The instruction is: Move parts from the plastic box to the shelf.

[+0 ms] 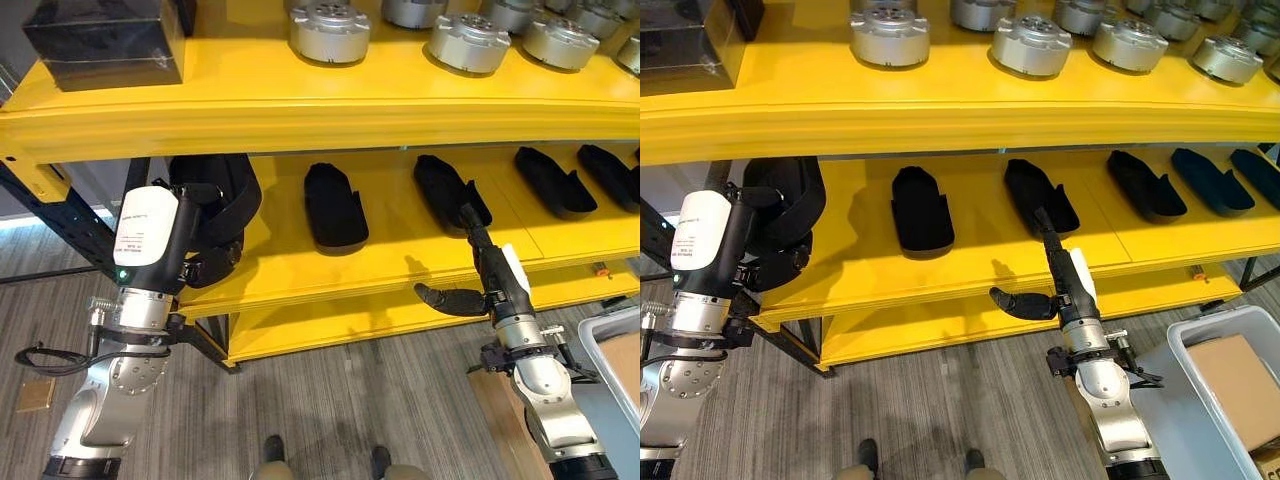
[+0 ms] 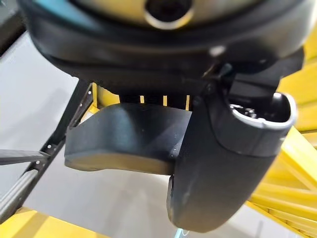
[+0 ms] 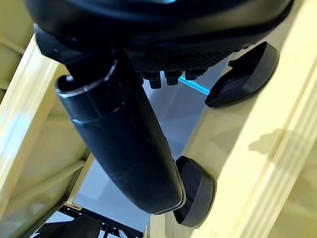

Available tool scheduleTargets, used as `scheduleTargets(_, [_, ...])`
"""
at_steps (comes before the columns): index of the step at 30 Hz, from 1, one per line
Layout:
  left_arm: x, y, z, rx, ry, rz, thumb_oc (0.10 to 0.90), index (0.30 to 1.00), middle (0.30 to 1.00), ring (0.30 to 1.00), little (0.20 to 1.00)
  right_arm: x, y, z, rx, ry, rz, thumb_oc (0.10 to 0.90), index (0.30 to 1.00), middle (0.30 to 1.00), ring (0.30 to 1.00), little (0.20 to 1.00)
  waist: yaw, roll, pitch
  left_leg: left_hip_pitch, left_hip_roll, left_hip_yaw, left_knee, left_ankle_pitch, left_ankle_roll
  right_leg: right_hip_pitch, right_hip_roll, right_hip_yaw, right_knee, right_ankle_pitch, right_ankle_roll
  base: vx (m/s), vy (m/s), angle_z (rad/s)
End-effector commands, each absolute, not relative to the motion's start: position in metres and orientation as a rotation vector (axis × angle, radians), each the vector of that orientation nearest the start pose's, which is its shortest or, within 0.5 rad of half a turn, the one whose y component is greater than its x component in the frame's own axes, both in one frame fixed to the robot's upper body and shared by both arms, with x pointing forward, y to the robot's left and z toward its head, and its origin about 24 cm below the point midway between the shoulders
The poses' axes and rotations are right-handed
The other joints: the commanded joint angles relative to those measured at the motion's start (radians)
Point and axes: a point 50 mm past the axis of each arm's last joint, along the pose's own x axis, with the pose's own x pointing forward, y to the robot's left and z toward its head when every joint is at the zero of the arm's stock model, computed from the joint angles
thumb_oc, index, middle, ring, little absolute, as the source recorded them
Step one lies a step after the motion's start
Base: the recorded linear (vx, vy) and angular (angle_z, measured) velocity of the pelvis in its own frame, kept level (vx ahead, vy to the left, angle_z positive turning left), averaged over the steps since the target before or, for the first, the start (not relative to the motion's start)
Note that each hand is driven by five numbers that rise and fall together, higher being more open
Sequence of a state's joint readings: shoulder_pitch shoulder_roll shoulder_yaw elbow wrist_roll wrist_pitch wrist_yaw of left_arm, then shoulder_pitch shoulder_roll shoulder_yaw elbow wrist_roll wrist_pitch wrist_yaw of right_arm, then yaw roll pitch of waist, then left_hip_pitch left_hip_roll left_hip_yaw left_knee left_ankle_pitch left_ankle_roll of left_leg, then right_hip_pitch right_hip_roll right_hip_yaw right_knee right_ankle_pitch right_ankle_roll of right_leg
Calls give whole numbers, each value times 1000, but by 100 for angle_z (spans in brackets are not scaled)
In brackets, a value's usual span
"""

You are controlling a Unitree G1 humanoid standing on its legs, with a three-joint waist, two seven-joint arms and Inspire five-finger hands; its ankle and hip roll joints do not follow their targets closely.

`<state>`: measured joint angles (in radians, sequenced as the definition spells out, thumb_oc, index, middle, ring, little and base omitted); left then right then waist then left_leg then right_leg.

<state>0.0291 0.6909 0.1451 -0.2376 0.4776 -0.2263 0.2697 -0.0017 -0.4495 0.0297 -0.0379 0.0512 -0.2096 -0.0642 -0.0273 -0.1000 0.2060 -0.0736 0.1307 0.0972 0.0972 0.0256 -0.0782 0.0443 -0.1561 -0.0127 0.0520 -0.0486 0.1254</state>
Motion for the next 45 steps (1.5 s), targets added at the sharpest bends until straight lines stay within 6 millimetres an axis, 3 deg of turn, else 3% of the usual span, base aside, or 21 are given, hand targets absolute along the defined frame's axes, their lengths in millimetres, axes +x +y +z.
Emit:
scheduleTargets(1, [232,249,215,1164,-842,318,400,300,300,300,300,253,-226,133,-419,-469,-36,900,1000,1000,1000,1000,-17,-8,-121,-87,115,-26,164,-92,-23,20,-87,-12,71,-44,33,-1,25,8])
scheduleTargets(10, [247,259,206,1278,-746,292,400,300,300,300,300,258,-233,135,-450,-464,-79,900,1000,1000,1000,1000,-29,11,-111,-134,105,-51,230,-118,-26,-7,-91,-22,132,-76,33,-2,23,8])
scheduleTargets(23, [284,269,217,1522,-697,297,400,300,300,300,300,269,-224,150,-459,-530,-40,900,1000,1000,1000,1000,-68,40,-74,-238,114,-92,409,-180,-28,-138,-83,6,342,-169,11,-23,9,3])
scheduleTargets(33, [305,279,224,1656,-644,341,400,300,300,300,300,271,-218,153,-450,-551,-4,900,1000,1000,1000,1000,-86,49,-57,-310,110,-121,559,-253,-7,-240,-75,49,510,-251,-17,-22,21,-7])
scheduleTargets(45, [332,282,233,1892,-565,275,400,300,300,300,300,266,-219,154,-460,-565,25,900,1000,1000,1000,1000,-118,61,-42,-382,109,-137,634,-278,-3,-321,-65,67,593,-281,-26,-2,0,0])
